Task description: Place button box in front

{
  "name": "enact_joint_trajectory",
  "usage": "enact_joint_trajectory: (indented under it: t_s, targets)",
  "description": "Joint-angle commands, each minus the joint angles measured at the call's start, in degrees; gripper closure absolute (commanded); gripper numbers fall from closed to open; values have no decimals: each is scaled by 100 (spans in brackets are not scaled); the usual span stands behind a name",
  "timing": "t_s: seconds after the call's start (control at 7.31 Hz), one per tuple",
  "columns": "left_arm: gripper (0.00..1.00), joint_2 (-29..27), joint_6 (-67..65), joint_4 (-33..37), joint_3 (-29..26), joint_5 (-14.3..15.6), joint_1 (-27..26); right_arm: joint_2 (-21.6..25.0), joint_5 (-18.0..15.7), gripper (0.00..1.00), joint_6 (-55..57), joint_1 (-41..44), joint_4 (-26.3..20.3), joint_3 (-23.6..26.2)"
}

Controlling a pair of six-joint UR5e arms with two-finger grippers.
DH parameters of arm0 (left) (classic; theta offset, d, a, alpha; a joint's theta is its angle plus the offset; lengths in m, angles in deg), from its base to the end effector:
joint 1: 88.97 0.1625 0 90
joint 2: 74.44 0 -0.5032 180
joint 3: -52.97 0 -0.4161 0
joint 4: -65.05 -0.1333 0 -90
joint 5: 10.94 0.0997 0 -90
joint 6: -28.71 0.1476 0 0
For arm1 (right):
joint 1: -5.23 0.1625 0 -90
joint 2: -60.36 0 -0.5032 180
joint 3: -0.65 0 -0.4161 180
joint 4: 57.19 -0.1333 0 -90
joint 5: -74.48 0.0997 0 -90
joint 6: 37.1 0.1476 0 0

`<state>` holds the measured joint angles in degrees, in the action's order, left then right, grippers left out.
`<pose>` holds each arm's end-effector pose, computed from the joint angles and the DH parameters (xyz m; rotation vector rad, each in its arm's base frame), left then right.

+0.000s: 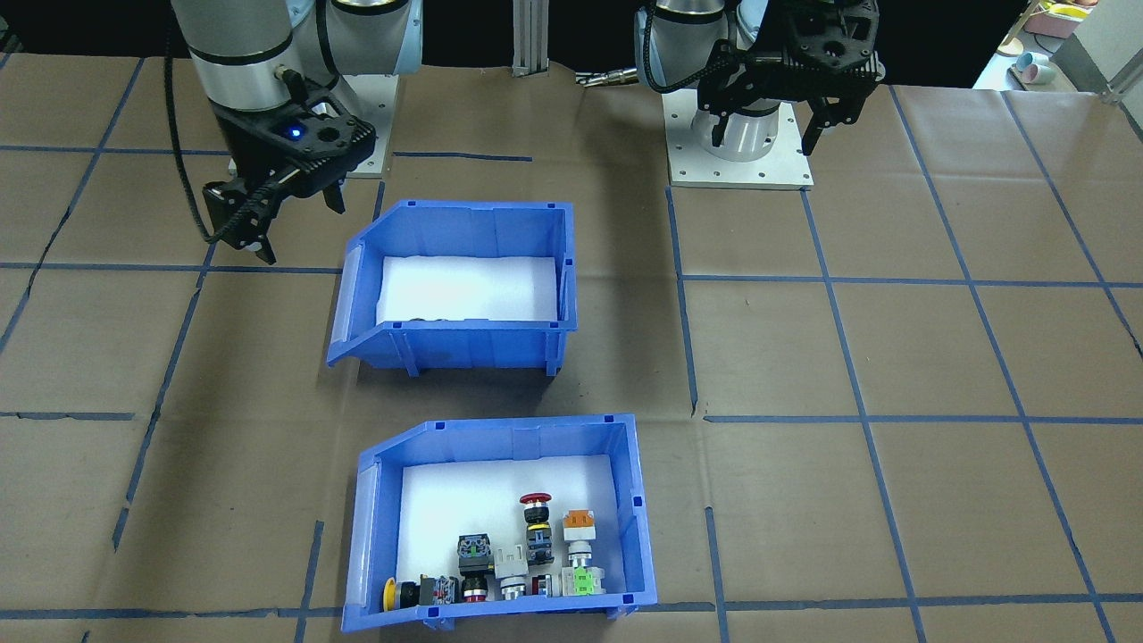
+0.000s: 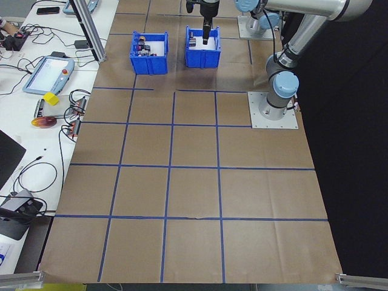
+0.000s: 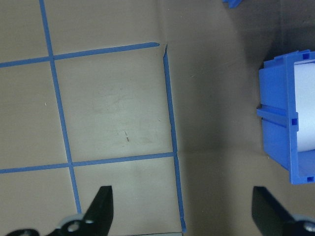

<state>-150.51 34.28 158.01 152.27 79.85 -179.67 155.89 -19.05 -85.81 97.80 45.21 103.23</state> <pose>-0.1361 -0.3959 0.5399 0.1707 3.1216 -0.0446 0.1455 -0.4714 0.4749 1.3145 -2.7488 0.0942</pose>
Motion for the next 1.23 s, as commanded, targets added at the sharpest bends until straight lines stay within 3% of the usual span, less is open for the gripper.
enact_joint_trajectory:
  t_s: [0.0,0.14,0.55,0.68,0.96,1.09]
  targets:
    - [0,-4,14,3,10,0,0,-235,568,0,1164,-623,-1215,-772]
    - [0,74,23,3,89,0,0,-254,860,0,1911,-896,-1605,-1010]
    - [0,119,31,-6,177,0,0,-183,731,0,5109,-881,-1539,-1048]
    - [0,110,31,-6,177,0,0,-183,722,0,5230,-846,-1547,-1039]
    - [0,119,31,-6,177,0,0,-218,135,0,5415,-548,-1504,-890]
    - [0,119,31,-6,177,0,0,-219,159,0,5399,-547,-1425,-898]
